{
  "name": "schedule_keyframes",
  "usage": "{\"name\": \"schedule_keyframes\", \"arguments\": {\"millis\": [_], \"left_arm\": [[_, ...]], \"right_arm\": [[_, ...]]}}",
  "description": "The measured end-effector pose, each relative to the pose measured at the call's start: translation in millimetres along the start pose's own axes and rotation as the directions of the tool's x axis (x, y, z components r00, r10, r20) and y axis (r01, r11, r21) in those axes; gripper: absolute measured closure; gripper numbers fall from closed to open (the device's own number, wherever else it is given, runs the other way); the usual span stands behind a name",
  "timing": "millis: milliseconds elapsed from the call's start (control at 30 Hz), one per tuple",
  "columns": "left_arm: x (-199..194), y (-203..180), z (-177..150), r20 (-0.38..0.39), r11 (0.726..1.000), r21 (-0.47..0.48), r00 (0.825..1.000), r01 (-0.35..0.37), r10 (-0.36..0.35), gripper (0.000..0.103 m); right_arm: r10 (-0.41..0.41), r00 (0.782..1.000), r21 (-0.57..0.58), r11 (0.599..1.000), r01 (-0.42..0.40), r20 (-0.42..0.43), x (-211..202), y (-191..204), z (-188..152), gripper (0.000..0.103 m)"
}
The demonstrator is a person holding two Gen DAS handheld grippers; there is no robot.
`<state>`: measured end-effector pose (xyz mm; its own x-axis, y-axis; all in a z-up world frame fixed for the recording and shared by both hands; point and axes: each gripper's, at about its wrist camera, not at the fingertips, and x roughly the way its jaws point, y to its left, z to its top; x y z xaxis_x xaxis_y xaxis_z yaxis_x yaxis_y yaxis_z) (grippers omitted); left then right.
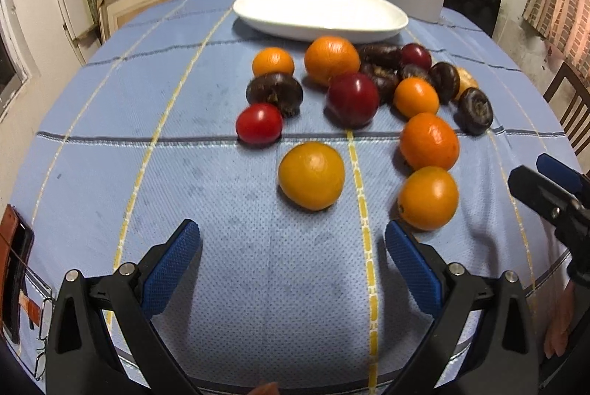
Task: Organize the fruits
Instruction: 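Grasp a yellow cherry tomato with the left tool while the right tool grasps an orange cherry tomato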
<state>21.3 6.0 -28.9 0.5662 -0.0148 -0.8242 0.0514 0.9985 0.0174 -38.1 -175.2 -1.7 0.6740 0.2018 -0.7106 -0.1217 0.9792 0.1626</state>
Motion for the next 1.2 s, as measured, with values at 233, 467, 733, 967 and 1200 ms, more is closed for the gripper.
{"name": "schedule_keyframes", "arguments": {"millis": [233, 467, 733, 967, 1200], "left_arm": [[11.9, 2.3, 0.5, -0.038, 1.000, 0.027, 0.999, 0.010, -0.009, 0.004], [12.9, 6.4, 2.1, -0.047, 0.996, 0.073, 0.998, 0.051, -0.048, 0.004], [19.7, 1.2, 14.4, -0.046, 0.996, 0.075, 0.998, 0.054, -0.051, 0.004], [21.9, -1.8, 22.2, -0.007, 0.988, 0.115, 0.995, 0.104, -0.104, 0.020], [22.3, 2.9, 29.9, 0.027, 0.983, 0.141, 0.992, 0.116, -0.121, 0.055]], "right_arm": [[-0.010, 0.995, -0.064, 0.998, 0.003, -0.098, 13.8, 1.4, -4.8, 0.003], [-0.044, 0.980, -0.147, 0.989, 0.015, -0.193, 29.6, -9.3, -6.2, 0.003], [-0.063, 0.976, -0.205, 0.979, 0.020, -0.207, 30.4, -4.2, -6.6, 0.003], [0.039, 0.980, -0.151, 0.986, -0.069, -0.194, 28.6, -10.7, -1.7, 0.003], [0.138, 0.976, -0.099, 0.983, -0.156, -0.168, 23.1, -19.5, 0.9, 0.019]]}}
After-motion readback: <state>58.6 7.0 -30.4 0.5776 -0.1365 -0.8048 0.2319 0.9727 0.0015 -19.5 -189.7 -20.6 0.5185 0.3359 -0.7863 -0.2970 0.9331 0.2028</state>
